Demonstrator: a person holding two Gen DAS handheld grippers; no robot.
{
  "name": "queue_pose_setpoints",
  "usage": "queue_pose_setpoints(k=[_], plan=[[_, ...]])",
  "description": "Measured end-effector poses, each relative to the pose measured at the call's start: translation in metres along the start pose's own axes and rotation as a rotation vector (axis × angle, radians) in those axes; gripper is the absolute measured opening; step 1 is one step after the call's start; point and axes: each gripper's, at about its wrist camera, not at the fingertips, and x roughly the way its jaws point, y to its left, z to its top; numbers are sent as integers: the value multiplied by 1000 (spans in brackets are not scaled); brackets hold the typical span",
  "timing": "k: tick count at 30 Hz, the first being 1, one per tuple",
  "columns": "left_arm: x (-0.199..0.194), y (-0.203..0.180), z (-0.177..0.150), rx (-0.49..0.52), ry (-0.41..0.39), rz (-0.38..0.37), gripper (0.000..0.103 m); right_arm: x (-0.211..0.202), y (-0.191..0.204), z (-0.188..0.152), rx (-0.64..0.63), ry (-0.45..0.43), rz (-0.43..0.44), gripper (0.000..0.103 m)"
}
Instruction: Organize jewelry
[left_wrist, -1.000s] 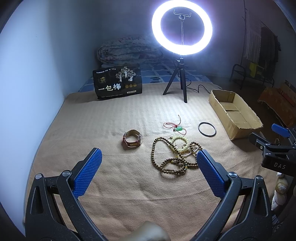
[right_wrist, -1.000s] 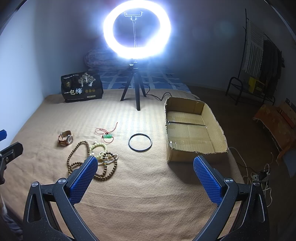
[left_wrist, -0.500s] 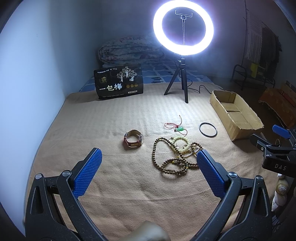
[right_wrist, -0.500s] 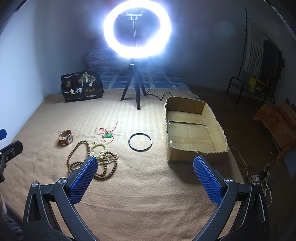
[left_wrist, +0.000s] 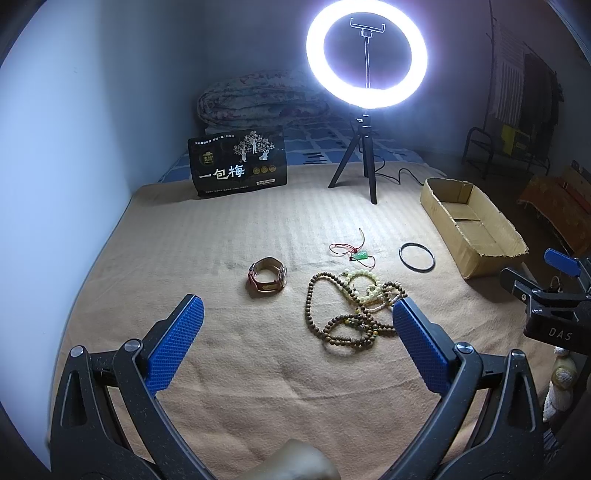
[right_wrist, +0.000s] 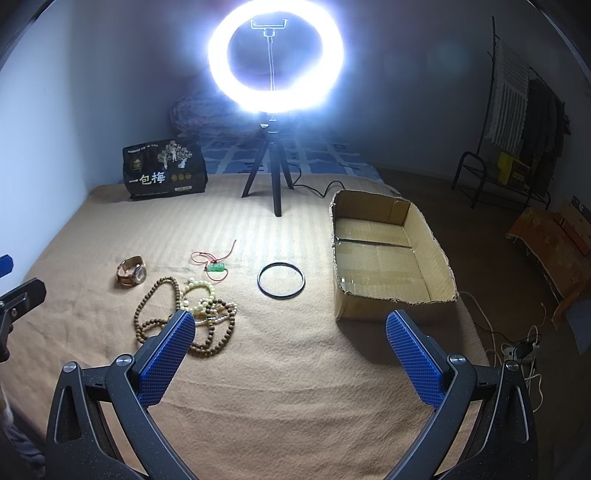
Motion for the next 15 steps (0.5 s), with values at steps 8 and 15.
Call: queue_pose_setpoints(k=[8,15], plan=[[1,6,-2,-6,3,3,103,1,1,-1,1,7,1,103],[1,5,-2,-4,3,4,103,2,1,0,2,12,2,103]])
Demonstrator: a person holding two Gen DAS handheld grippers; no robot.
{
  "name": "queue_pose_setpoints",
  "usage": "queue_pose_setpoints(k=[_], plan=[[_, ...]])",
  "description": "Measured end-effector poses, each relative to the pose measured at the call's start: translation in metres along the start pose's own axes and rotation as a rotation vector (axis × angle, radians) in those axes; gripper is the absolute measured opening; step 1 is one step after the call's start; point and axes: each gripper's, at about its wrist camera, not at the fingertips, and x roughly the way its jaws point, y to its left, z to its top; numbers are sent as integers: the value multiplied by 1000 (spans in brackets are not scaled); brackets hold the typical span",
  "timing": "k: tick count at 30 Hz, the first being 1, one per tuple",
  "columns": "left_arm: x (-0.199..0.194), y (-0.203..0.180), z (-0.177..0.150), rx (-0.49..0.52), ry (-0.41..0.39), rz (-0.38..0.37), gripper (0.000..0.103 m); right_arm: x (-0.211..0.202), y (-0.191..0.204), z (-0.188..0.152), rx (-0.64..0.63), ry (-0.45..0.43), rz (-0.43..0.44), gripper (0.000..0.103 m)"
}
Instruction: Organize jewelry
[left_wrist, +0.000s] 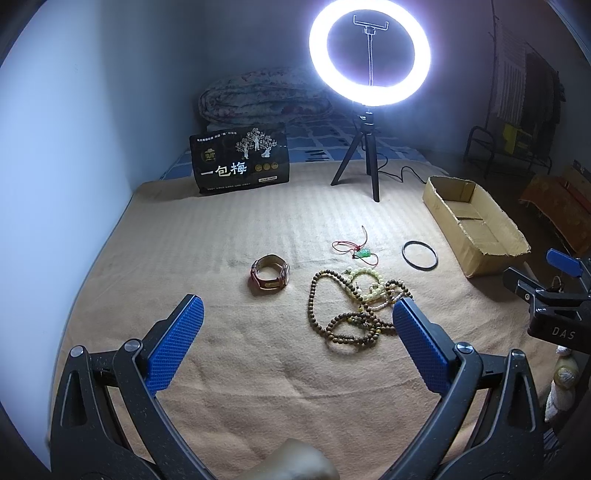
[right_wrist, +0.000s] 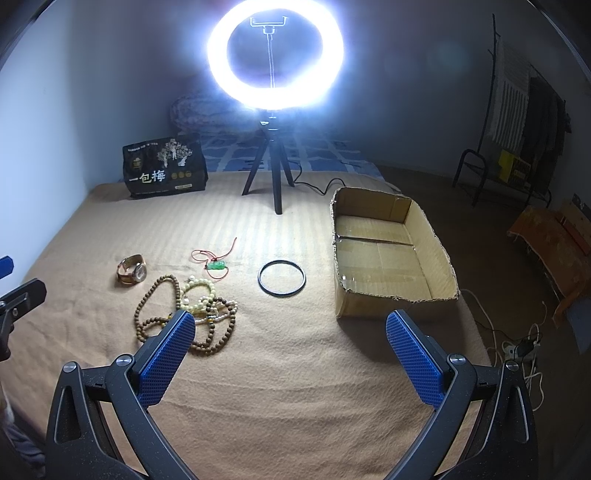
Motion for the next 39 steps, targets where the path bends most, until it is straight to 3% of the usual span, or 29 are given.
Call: queue_pose_setpoints(k=[17,22,28,32,35,39], plan=[[13,12,-7,-21,50,24,103,6,3,0,-21,15,-3,103],[23,22,-11,-45,99,25,103,16,5,0,-42,19,46,103],[41,33,-20,-111,165,-77,103,28,7,-1,-47,25,134,103],[56,31,-27,-142,216,-148,103,44,9,-2,-56,112,182,103],[65,25,-31,-137,258,-163,102,55,11,-4,-64,168,187,103],[78,13,-37,-96,302,-174,92,63,8,-2,-56,201,184,103]])
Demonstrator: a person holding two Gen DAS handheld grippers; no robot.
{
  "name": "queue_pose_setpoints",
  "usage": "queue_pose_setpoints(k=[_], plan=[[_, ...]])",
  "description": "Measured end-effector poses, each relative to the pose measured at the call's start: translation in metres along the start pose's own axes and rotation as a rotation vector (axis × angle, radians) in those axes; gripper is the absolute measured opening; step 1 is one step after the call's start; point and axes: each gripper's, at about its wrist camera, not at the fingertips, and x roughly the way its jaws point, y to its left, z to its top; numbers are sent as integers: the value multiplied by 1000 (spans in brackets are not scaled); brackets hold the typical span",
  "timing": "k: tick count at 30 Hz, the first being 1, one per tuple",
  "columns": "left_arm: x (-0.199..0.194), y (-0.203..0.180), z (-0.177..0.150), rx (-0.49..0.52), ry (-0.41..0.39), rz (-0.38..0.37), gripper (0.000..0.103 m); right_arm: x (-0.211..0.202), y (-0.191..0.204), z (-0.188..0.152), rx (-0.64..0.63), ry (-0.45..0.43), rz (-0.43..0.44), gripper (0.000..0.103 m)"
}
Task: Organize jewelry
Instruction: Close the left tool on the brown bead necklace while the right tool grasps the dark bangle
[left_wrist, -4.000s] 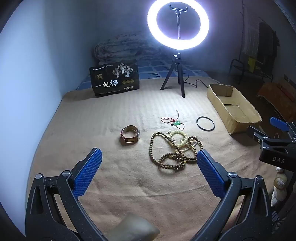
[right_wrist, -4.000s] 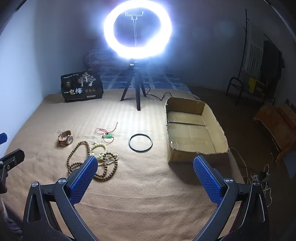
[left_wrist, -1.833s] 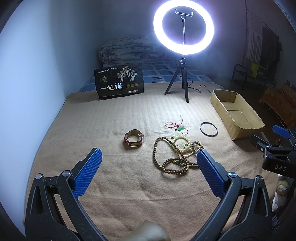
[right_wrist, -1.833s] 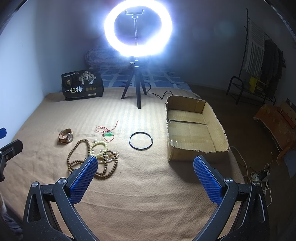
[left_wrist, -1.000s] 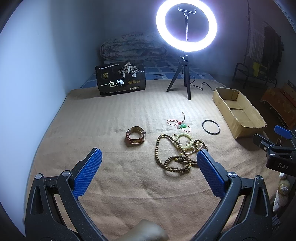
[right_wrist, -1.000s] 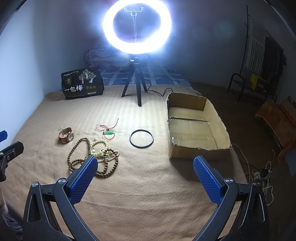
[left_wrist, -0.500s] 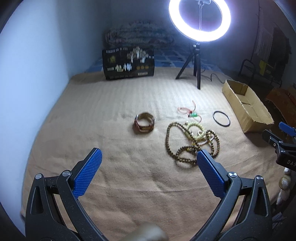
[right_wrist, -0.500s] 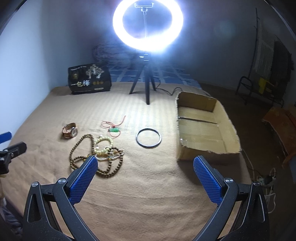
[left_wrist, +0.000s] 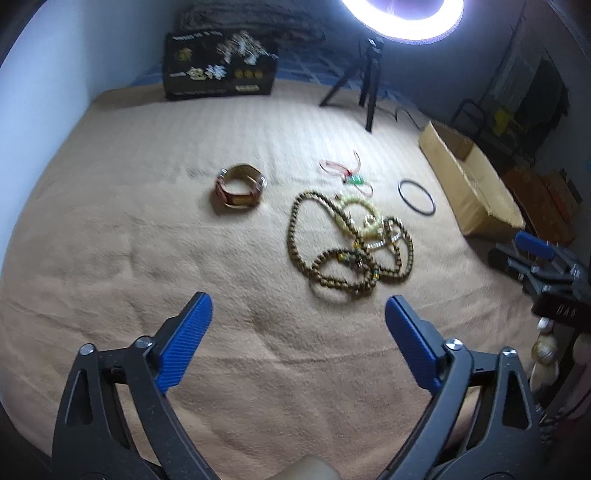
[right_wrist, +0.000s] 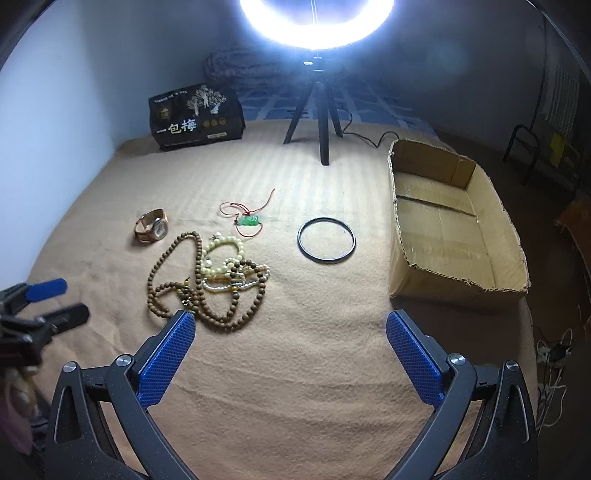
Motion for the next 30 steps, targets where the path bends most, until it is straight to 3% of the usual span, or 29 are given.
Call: queue_pose_setpoints(k=[6,8,10,12,18,23,25,28,30], plan=[[22,-18,2,61,63,-42,72,9,-5,18,19,25,40,102],[27,-24,3,73,77,-62,71,15,-2,25,3,30,53,100],[32,-30,4,82,91,-74,67,24,0,34,-3,52,67,89],[39,-34,5,87,114,-86,58,37,-3,42,11,84,87,87],[60,-38,10,66,171,-108,52,79,-10,56,51,183,66,87],[70,-45,12,81,186,-123,50,99,-12,63,67,221,73,80],[74,-49,14,94,188,-121,45,105,-14,67,60,223,51,78],[79,-50,18,92,190,-124,45,113,-19,69,72,237,54,67],[84,-50,21,86,195,-127,45,118,-21,69,80,246,56,67]])
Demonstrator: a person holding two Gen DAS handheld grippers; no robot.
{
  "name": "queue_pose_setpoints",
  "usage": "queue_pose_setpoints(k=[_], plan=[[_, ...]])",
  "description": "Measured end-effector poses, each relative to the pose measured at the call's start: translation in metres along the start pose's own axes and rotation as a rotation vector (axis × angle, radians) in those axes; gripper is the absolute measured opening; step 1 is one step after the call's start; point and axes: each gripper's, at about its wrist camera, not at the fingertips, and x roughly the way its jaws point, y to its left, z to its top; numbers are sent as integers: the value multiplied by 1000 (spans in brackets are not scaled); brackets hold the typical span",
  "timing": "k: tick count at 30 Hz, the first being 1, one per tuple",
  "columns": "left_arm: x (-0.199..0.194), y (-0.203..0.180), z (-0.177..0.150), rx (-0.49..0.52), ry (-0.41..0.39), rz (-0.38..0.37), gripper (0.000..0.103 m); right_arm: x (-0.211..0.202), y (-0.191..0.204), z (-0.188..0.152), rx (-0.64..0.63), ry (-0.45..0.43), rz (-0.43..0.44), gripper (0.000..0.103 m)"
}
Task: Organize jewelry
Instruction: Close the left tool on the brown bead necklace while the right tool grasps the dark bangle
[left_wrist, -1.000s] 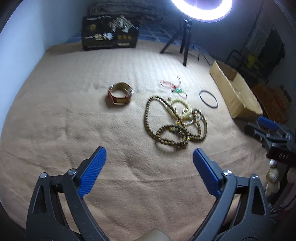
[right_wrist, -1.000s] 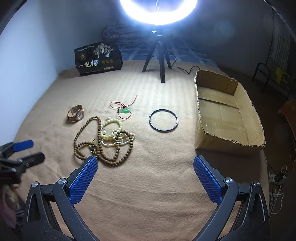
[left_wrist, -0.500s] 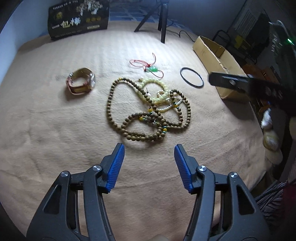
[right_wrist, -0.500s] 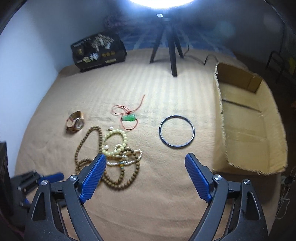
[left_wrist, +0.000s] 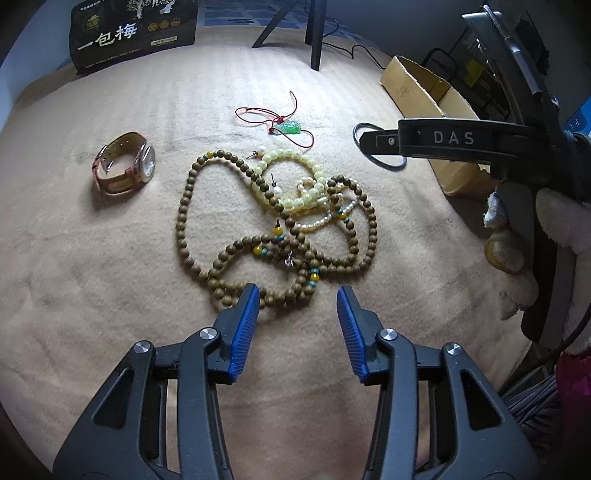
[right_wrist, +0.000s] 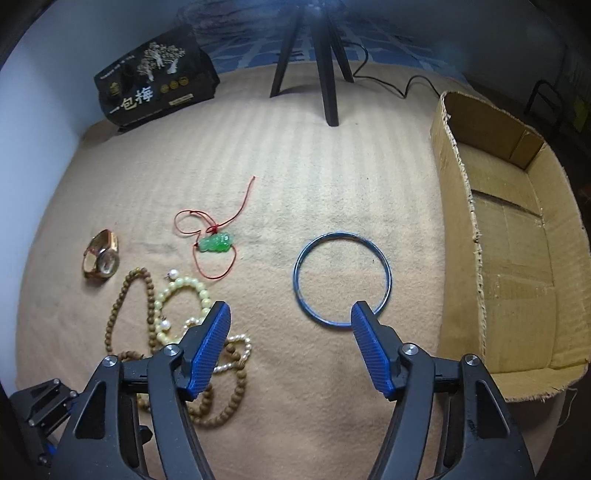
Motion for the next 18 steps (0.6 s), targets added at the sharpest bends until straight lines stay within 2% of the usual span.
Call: queue_pose_setpoints(k=[10,13,15,18], plan=[[21,10,21,-120,27,-40,45,16,0,5,-2,8,-28,66],[30,10,25,-136,43,-27,45,20,-1,6,5,11,-27,65],[35,9,28,-131,48,2,39,22,-1,7,10,15,-24,62],[37,7,30,-116,48,20,39,25,1,8,14,23,-14,62]])
